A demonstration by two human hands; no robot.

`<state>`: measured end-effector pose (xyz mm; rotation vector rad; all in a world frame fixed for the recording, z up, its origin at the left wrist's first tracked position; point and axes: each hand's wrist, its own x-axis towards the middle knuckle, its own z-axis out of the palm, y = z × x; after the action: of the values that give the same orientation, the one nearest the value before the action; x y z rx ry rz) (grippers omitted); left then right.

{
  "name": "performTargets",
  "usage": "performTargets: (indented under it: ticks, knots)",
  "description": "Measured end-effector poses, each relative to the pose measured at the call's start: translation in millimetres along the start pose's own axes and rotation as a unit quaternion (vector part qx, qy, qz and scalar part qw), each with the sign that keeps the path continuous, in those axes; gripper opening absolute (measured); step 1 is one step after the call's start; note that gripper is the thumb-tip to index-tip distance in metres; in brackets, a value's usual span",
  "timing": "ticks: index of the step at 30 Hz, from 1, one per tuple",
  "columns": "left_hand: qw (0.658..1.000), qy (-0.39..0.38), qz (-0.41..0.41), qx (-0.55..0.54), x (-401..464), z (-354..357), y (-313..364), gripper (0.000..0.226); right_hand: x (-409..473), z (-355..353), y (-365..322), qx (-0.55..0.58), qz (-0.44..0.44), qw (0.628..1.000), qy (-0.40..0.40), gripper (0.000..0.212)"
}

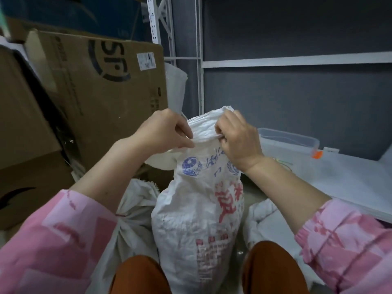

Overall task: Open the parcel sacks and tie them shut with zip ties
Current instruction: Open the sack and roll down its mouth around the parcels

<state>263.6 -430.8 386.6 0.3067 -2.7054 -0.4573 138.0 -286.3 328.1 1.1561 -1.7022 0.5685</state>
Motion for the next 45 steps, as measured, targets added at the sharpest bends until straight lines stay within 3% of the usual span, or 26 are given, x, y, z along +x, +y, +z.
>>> performTargets:
  ticks: [3,11,16,22,26,29,32,35,39,42,45]
  knots:
    - [0.999,-0.042,0.003,-0.011,-7,3,5,0.013,-9,-9,-3,-0.002,-0.018,1.000,0.023,0.021]
    - [0.998,-0.040,0.009,-0.056,-6,21,23,0.020,-26,-11,6,0.007,-0.020,1.000,0.022,0.019]
    - [0.996,-0.055,0.071,0.026,1,36,25,0.015,-32,-9,11,0.014,-0.008,1.000,0.014,0.019]
    - [0.981,0.127,0.051,0.135,12,44,14,0.009,-31,-7,22,0.057,0.025,0.990,-0.129,0.013]
    - [0.971,0.159,0.053,0.172,11,54,11,0.011,-26,-6,25,0.050,-0.012,0.990,-0.131,0.009]
    - [0.981,0.099,0.030,0.167,11,57,9,0.017,-24,-3,25,0.004,-0.025,0.995,-0.095,0.023]
    - [0.999,-0.032,0.014,0.040,11,45,11,0.030,-25,1,24,-0.037,-0.049,0.996,-0.057,0.029]
    - [0.996,-0.052,0.028,-0.070,13,29,18,0.030,-25,3,20,-0.048,-0.069,0.996,-0.016,0.031]
    - [0.997,-0.075,0.000,-0.036,20,30,23,0.027,-24,4,16,-0.035,-0.071,0.997,0.022,0.029]
    - [1.000,-0.014,-0.001,0.006,21,42,24,0.018,-23,4,16,-0.034,-0.051,0.998,0.015,0.027]
    - [0.982,0.136,0.021,0.129,22,51,18,0.004,-25,4,17,0.003,-0.037,0.998,-0.055,0.015]
